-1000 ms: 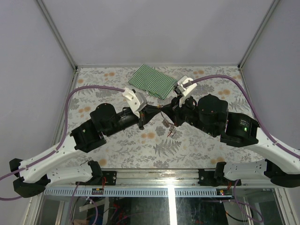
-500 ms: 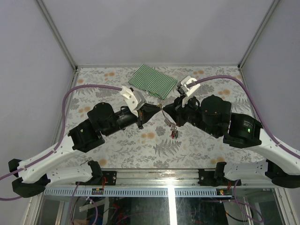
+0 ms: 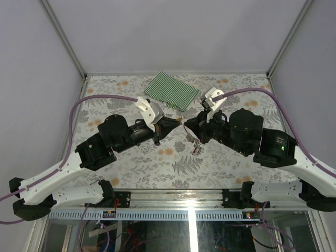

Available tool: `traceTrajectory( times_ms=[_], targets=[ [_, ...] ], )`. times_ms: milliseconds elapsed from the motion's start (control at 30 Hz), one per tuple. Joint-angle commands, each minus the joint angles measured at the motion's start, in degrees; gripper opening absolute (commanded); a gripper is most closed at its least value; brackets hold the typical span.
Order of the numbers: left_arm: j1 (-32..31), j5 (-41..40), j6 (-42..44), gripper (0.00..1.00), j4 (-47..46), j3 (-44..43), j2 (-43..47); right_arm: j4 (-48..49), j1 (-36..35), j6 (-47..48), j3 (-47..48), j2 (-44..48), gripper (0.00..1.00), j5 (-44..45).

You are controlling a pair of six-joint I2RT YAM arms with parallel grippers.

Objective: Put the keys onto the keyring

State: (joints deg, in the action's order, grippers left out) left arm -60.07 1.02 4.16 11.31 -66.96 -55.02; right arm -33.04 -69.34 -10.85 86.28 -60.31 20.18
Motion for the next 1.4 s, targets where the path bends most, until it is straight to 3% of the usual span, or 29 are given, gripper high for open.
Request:
traceTrajectory(
  times_ms=[0, 200, 600, 700, 800, 1167, 1367],
  targets=[
    [0.05, -4.10, 1.38, 0.00, 3.55, -2.53, 1.10, 2.49, 0.17, 4.39, 0.93, 4.10, 0.00, 1.73],
    [0.04, -4.96, 1.50, 0.00, 4.33, -3.10, 1.23, -0.52, 0.17, 7.95, 1.12, 4.33, 0.00, -2.51],
    [0.04, 1.19, -0.04, 0.02, 4.79, -2.35, 1.60, 8.13, 0.17, 8.41, -3.79, 7.07, 0.00, 8.58],
    [0.05, 3.81, -0.55, 0.09, 4.93, -2.23, 1.45, 10.42, 0.13, 9.94, -4.28, 7.05, 0.00, 10.24],
    [0.09, 5.33, -0.48, 0.21, 5.71, -2.40, 0.95, 12.36, 0.17, 11.37, -4.95, 7.26, 0.00, 7.43],
    [0.05, 2.95, -2.70, 0.31, 2.02, 0.24, 4.05, 14.51, 0.17, 13.63, -7.08, 9.63, 0.00, 1.38],
    [0.05, 4.14, -5.31, 0.40, -4.04, 3.74, 4.98, 20.11, 0.16, 16.66, -11.08, 12.97, 0.00, -11.25]
  ],
)
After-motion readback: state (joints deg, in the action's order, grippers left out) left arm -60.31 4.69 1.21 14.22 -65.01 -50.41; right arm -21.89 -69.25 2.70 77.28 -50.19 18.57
